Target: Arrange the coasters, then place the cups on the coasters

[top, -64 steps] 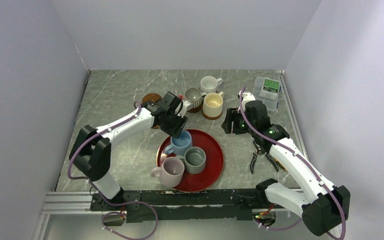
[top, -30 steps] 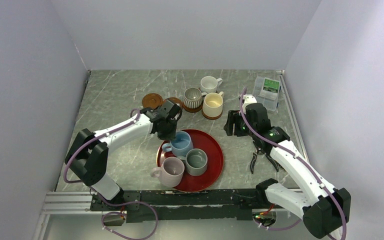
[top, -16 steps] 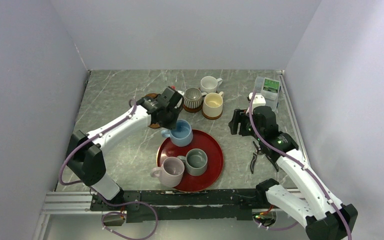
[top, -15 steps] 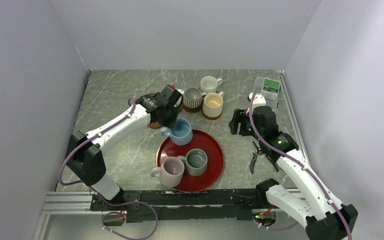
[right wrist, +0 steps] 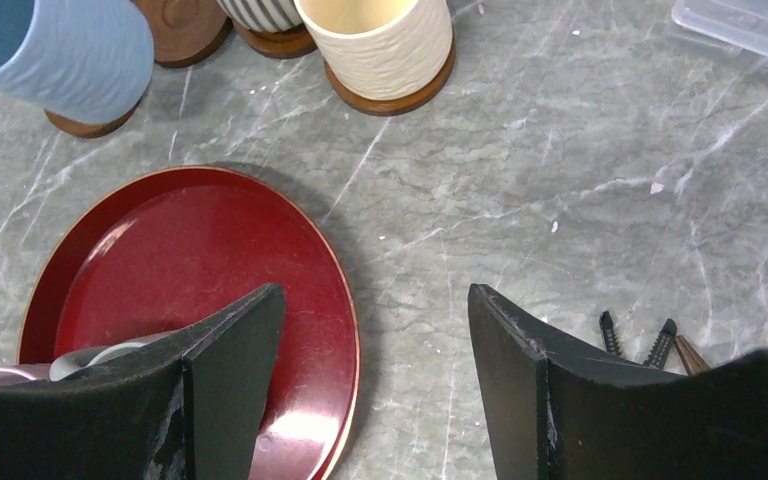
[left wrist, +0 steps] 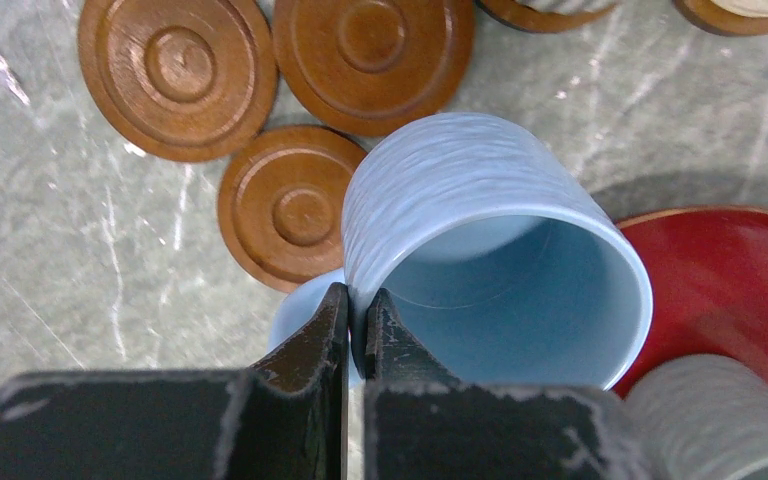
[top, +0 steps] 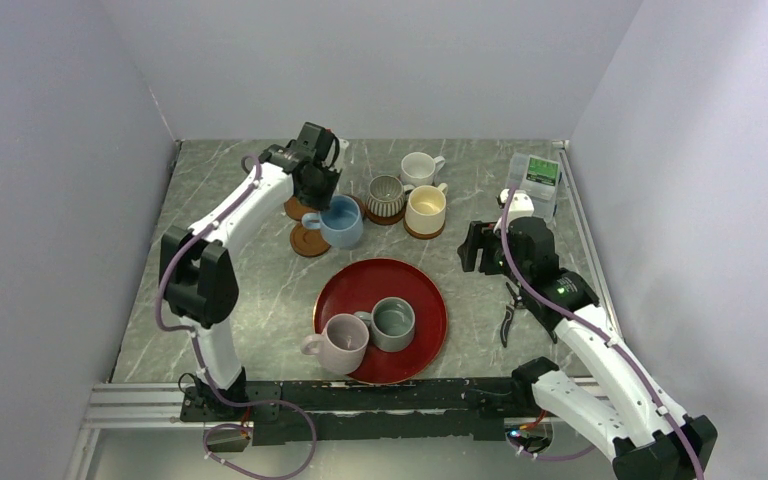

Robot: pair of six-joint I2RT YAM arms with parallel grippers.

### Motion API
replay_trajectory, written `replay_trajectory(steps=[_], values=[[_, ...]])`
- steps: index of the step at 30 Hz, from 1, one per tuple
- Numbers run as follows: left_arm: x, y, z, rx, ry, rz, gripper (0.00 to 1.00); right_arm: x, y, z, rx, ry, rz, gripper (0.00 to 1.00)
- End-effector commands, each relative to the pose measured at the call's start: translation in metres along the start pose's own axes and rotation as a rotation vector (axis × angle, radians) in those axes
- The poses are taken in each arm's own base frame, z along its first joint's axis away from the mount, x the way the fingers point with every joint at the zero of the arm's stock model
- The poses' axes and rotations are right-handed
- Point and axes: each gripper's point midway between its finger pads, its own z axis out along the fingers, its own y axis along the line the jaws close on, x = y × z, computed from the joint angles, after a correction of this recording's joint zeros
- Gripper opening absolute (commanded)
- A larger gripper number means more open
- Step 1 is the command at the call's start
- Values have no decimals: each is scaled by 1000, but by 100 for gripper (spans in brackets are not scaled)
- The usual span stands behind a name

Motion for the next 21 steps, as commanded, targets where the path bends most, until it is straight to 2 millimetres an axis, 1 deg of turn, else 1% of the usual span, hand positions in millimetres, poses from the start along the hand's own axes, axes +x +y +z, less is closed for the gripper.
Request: replay_trajectory(steps=[1,3,6,12,17,21], values=[[-47,7,-5,45,-128,78,3,-9,6,2,-27,-50,22,72],[-53,10,4,44,-135,80,3,-8,6,4,-32,-51,24,72],[-58,10,16,58,-128,80,3,-5,8,7,-40,-41,24,72],[-70,16,34,59,-134,54,3,1,7,12,-37,-16,8,71],[-80,25,44,48,-128,57,3,6,10,15,-57,0,5,71],[-86,27,48,49,-131,63,3,7,9,17,-54,9,5,71]])
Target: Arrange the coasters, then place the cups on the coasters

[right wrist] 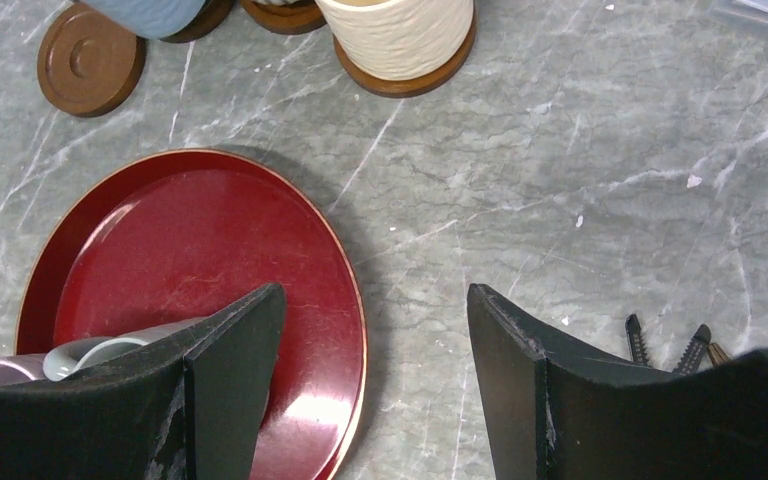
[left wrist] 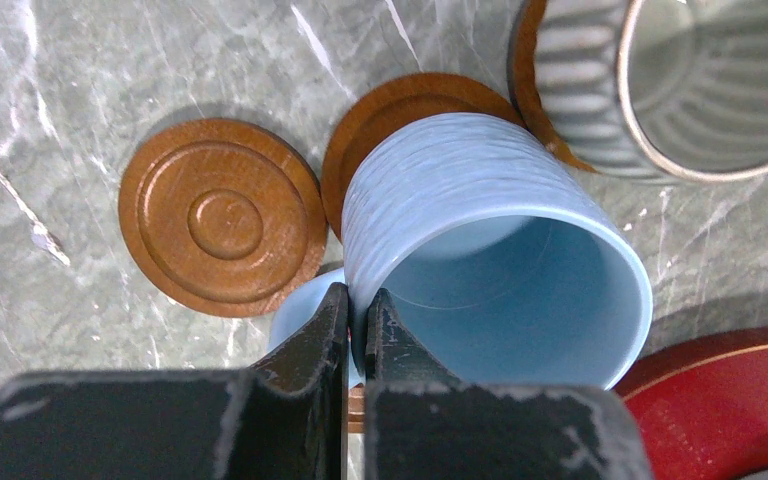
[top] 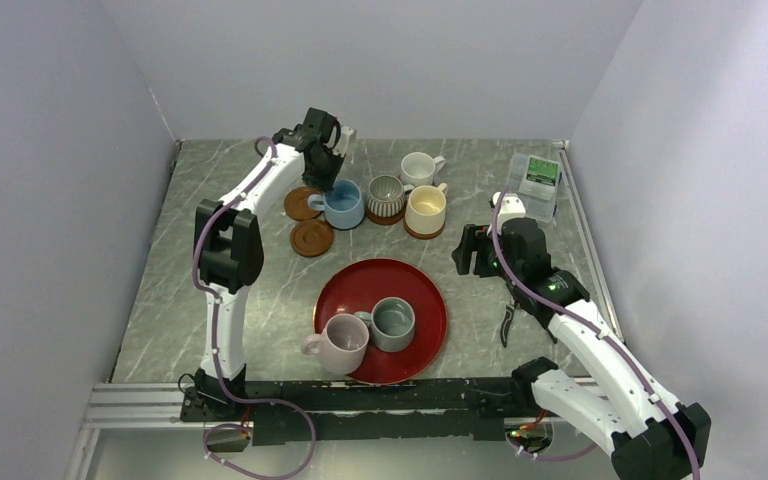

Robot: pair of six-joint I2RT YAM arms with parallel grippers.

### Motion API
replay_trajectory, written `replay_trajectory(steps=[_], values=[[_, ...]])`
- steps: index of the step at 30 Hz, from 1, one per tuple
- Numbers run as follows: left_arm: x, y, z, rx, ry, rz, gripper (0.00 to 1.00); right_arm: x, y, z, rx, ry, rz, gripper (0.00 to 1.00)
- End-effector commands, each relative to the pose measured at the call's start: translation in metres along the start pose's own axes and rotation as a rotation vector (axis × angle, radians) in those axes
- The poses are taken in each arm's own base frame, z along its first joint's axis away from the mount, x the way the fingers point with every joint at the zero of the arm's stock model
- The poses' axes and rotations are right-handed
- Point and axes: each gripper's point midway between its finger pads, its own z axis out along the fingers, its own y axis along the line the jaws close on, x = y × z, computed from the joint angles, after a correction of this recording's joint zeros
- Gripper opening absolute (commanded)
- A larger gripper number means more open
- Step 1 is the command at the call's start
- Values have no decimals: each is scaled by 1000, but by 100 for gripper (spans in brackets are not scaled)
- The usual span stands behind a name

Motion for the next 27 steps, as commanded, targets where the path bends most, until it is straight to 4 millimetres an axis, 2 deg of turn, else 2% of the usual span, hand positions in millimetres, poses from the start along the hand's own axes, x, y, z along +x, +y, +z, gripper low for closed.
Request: replay_trajectory(steps=[1,8,27], values=[[-44,2,-21,18,-130,16,3,-9,5,3,-25,-31,-3,71],[-44,12,-14,4,-116,-29,3,-7,5,6,-26,-18,-5,71],[-42,11,-6,12,-92,-132,3,-3,5,9,-25,-4,-6,70]])
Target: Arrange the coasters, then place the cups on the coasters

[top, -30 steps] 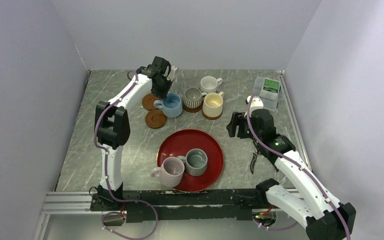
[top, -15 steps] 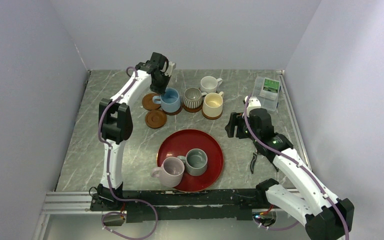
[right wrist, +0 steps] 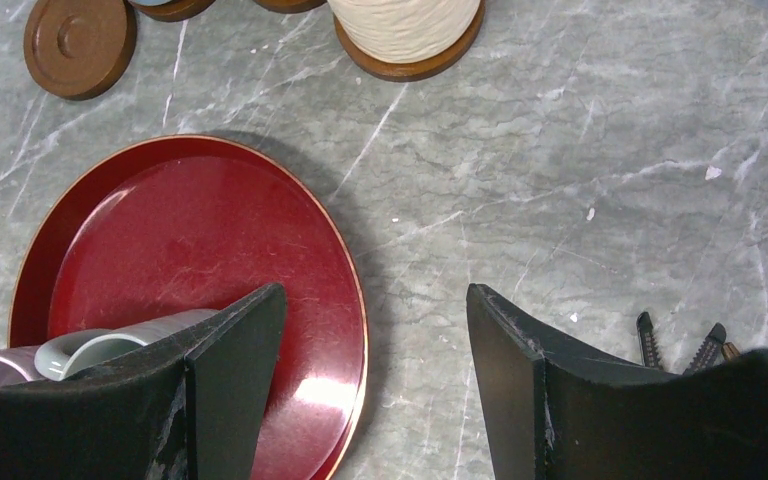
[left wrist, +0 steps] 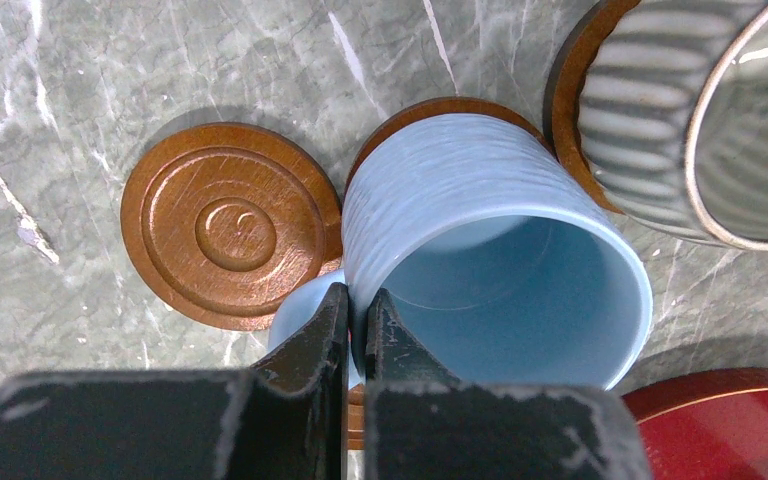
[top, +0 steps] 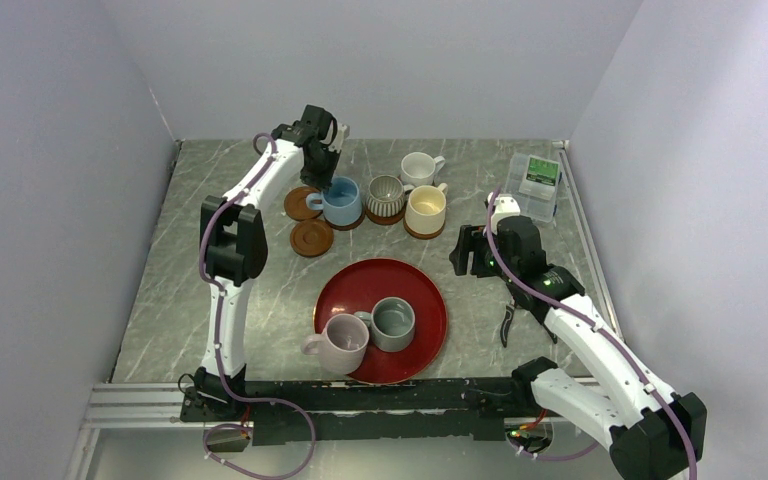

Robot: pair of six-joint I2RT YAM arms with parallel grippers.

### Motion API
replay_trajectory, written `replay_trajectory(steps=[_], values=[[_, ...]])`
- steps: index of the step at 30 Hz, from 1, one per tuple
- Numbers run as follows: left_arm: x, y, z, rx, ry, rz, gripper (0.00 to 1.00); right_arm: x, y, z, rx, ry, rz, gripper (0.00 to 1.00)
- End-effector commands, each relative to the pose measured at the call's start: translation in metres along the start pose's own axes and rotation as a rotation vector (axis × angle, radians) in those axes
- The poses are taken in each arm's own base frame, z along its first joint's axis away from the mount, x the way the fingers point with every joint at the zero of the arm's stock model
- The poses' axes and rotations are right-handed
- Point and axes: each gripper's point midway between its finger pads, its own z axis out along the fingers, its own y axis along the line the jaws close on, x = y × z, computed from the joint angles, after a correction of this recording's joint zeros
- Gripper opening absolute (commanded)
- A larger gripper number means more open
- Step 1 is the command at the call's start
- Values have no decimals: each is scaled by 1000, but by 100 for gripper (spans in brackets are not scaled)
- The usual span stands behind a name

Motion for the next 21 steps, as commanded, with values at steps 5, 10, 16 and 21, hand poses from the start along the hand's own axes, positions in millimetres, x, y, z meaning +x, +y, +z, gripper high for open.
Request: replay_trajectory(steps=[5,10,16,21], values=[[-35,-7,-22,35,-116,-34,3,-11,4,1,-18,-45,-4,70],[-34,-4,-19,20,-104,-32,3,-10,4,2,-18,-40,-4,70],[-31,-3,-16,16,-92,-30,3,-10,3,1,-13,-42,-4,71],[-30,-4,-16,17,-86,-32,3,-11,2,0,-10,-44,-3,71]])
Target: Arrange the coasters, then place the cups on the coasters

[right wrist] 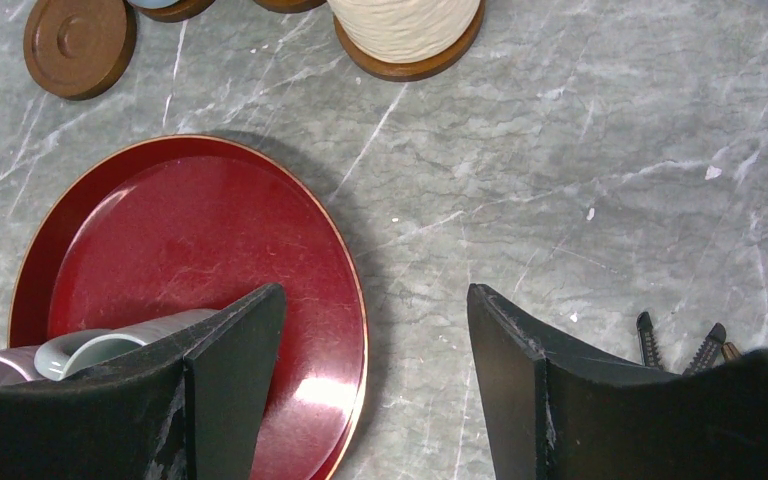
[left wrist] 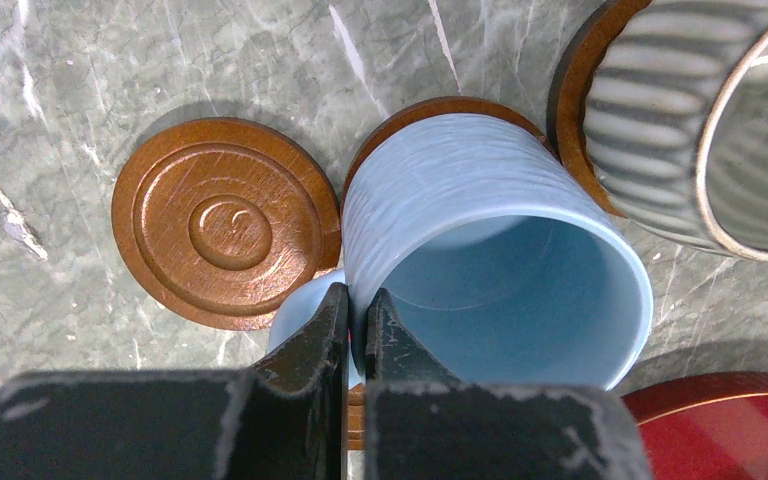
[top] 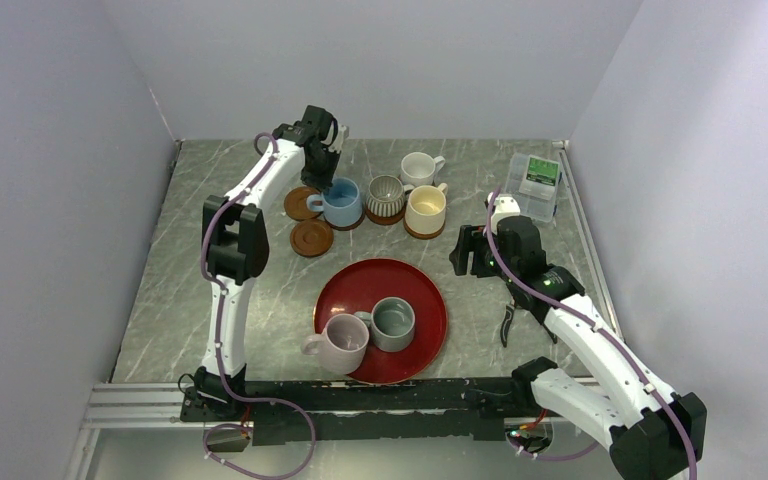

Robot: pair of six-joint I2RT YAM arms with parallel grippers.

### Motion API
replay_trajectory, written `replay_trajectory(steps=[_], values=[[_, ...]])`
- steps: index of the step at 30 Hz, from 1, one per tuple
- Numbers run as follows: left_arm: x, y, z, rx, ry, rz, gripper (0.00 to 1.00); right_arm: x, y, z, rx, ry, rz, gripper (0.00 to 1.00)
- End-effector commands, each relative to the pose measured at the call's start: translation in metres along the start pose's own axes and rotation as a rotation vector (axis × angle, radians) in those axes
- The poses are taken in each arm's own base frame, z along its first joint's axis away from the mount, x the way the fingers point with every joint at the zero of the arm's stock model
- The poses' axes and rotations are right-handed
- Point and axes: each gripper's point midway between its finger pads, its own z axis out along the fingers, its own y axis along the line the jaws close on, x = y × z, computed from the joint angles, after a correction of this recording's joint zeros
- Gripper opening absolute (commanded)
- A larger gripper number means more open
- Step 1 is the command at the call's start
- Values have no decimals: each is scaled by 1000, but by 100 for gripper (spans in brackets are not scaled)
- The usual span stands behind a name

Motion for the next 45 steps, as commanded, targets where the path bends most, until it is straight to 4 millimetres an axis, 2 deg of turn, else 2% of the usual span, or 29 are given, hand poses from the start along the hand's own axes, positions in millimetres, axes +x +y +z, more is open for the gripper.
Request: replay_trajectory(steps=[1,6,13,18,24,27,31,35,39,45], values=[[-31,-3,-20,19,-102,-14,3,-11,3,0,-10,-44,-2,71],[-28,-4,-18,26,-91,-14,7,-11,2,0,-8,-47,-2,73],[-28,-6,-19,34,-92,-20,21,-13,2,-3,-11,-62,-3,75],[-32,-8,-25,46,-108,-17,26,-12,2,-3,-11,-59,-1,75],[-37,-11,-34,58,-134,-16,38,-14,3,-4,-13,-70,-3,75],[-44,-10,-46,53,-172,-17,46,-15,3,-5,-15,-73,-2,76],[-56,-13,-74,64,-262,-15,59,-14,5,-5,-24,-63,-5,76],[-61,-14,-114,63,-356,-10,70,-9,17,-5,-97,-32,-14,76],[-45,-16,-138,74,-389,0,74,-3,29,-4,-156,-5,22,76],[5,-15,-155,68,-422,5,75,25,47,-3,-195,111,88,74]])
